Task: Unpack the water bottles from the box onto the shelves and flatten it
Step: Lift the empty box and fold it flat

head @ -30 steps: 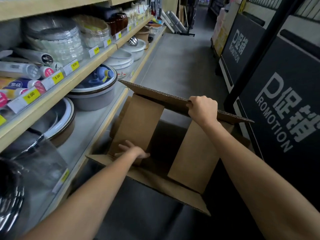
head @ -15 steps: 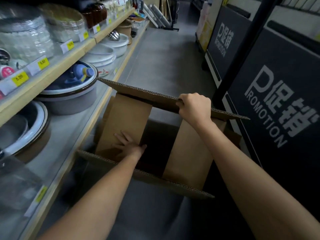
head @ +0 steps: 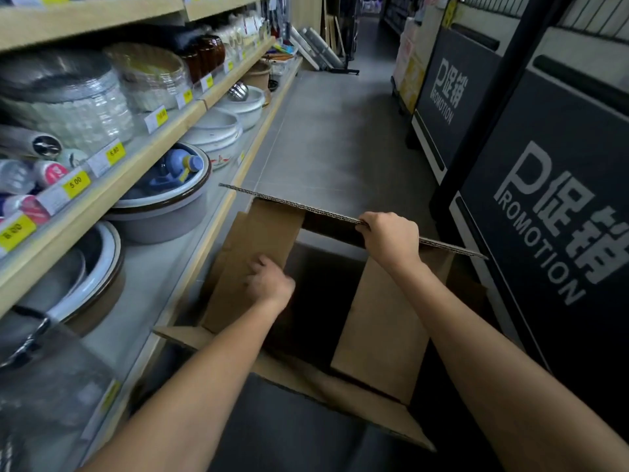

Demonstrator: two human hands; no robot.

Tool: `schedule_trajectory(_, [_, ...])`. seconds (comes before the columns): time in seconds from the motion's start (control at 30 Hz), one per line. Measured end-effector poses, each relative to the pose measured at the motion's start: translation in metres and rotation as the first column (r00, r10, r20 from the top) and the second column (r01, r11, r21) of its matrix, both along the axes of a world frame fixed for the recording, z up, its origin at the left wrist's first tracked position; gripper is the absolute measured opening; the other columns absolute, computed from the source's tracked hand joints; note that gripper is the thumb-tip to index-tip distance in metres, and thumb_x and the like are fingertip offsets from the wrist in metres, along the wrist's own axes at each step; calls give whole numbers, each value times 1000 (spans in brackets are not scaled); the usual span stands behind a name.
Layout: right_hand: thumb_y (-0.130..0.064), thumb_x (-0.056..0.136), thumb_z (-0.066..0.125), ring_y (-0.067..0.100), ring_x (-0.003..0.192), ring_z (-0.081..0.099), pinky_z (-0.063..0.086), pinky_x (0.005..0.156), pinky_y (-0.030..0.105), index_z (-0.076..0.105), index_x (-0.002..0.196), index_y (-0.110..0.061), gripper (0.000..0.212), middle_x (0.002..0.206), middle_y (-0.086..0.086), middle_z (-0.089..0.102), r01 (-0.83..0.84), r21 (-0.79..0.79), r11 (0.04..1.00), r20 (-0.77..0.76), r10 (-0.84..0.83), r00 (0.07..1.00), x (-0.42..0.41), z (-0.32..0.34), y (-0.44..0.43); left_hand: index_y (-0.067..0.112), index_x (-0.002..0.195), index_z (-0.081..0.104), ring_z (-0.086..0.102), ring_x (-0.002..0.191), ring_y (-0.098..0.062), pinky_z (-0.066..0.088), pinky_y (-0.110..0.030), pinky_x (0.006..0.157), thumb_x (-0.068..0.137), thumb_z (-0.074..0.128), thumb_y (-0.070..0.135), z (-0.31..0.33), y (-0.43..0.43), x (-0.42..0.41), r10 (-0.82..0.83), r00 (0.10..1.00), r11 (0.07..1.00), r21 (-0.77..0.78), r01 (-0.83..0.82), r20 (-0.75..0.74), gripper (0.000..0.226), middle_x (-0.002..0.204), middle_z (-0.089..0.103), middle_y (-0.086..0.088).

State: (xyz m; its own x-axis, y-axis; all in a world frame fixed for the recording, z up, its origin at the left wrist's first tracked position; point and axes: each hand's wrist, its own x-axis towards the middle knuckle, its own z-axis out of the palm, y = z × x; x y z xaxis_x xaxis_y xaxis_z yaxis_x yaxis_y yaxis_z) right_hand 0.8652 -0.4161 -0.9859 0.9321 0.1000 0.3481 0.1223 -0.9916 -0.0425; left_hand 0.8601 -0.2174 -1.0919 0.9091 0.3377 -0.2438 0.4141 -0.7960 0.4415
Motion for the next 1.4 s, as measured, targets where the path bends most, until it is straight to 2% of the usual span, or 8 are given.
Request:
schedule_trajectory(0.17, [-24, 97, 49, 28, 87, 62, 37, 63, 30, 67, 98, -13, 21, 92, 6, 67, 12, -19, 1000, 57, -11, 998, 4, 12, -2, 5, 128, 43, 63, 103, -34, 48, -37, 73, 95, 48, 21, 16, 21, -18, -95, 975, 973, 225, 48, 201, 37, 119, 60, -18])
schedule_trajectory(0.3, [-12, 91, 55, 30, 97, 60, 41, 87, 40, 64, 103, -10, 15, 99, 9, 66, 96, -36, 995, 23, -95, 995, -6, 19, -4, 6, 129, 43, 62, 105, -34, 52, -42, 81, 95, 48, 13, 19, 37, -31, -136, 958, 965, 254, 70, 253, 35, 117, 62, -17])
schedule_trajectory(0.43, [-1, 83, 55, 35, 119, 47, 28, 107, 50, 53, 121, -7, 39, 122, 17, 55, 136, -78, 988, 108, -127, 986, -17, 13, -1, 7, 134, 42, 60, 110, -33, 54, -39, 80, 96, 46, 11, 13, 41, -42, -68, 941, 988, 151, 18, 333, 39, 122, 60, -17])
schedule_trajectory(0.57, [4, 72, 54, 34, 96, 53, 43, 86, 41, 55, 102, -2, 31, 106, 18, 54, -63, -142, 988, 308, 105, 945, -46, -12, 13, 6, 135, 42, 58, 113, -34, 52, -41, 83, 96, 44, 10, 14, 39, -48, -32, 940, 995, 96, -1, 340, 40, 124, 59, -18])
schedule_trajectory(0.67, [-9, 84, 55, 27, 96, 50, 41, 78, 32, 53, 106, -7, 22, 108, 11, 52, -65, -66, 996, 75, 70, 995, -66, -45, 25, 6, 134, 43, 59, 112, -34, 52, -40, 82, 97, 43, 11, 17, 36, -50, -27, 942, 996, 89, -3, 334, 37, 123, 59, -18])
schedule_trajectory(0.9, [-50, 81, 66, 42, 145, 3, 18, 114, 60, -9, 151, -13, 108, 158, 18, -12, 522, 226, 822, -500, -362, 787, -78, -105, 32, 11, 135, 44, 57, 115, -31, 48, -39, 83, 101, 37, 22, 13, 36, -50, -11, 928, 996, 81, -21, 371, 37, 127, 58, -12])
schedule_trajectory(1.17, [-33, 77, 74, 42, 144, -9, 11, 113, 64, -18, 149, -14, 119, 155, 18, -23, 672, 196, 714, -565, -478, 672, -71, -143, 35, 15, 136, 43, 53, 120, -31, 44, -44, 91, 100, 37, 27, 0, 36, -50, -10, 918, 992, 123, -42, 397, 38, 133, 54, -9])
schedule_trajectory(1.4, [-21, 79, 74, 38, 142, 17, 24, 115, 51, 8, 149, -3, 99, 155, 22, 12, 675, 271, 686, -374, -571, 731, -78, -125, 33, 12, 135, 47, 53, 120, -31, 44, -45, 93, 102, 32, 29, 13, 28, -34, 49, 899, 997, 31, -69, 436, 40, 129, 59, -10])
